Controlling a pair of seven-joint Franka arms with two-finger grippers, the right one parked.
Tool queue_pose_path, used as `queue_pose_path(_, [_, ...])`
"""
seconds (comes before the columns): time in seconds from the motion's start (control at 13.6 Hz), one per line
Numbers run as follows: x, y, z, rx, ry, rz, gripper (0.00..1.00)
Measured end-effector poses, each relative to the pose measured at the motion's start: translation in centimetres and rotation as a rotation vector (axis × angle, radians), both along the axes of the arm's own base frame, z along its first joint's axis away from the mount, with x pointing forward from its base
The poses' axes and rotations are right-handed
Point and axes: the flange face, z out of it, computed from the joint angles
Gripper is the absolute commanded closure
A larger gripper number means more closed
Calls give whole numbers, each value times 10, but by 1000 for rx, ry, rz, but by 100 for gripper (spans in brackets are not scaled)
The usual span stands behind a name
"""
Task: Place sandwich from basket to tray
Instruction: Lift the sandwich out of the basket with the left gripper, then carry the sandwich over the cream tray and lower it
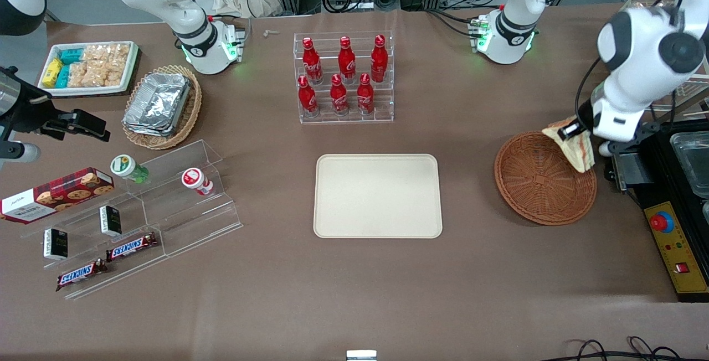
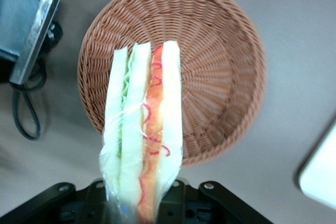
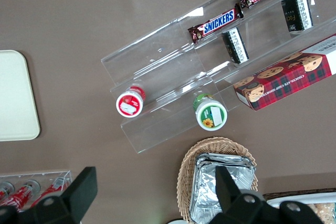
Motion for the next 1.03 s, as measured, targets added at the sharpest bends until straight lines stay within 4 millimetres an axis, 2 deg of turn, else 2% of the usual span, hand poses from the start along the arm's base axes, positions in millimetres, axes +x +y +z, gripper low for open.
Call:
queue_pose_path(0.15, [-7,-32,25,8,-10,-102,100])
queue_pose_path(0.44, [-8,-134,80,21,-17,-278,100])
queue_pose_path(0.51, [-9,-156,87,18,-24,-314,100])
queue_pose_path(0.66, [-10,-196,84,9,-21,-384,100])
queue_pose_path(0.81, [-10,-233,71,1,0,-449,100])
queue_pose_path(1.03, [-5,-272,54,-23,31,-500,100])
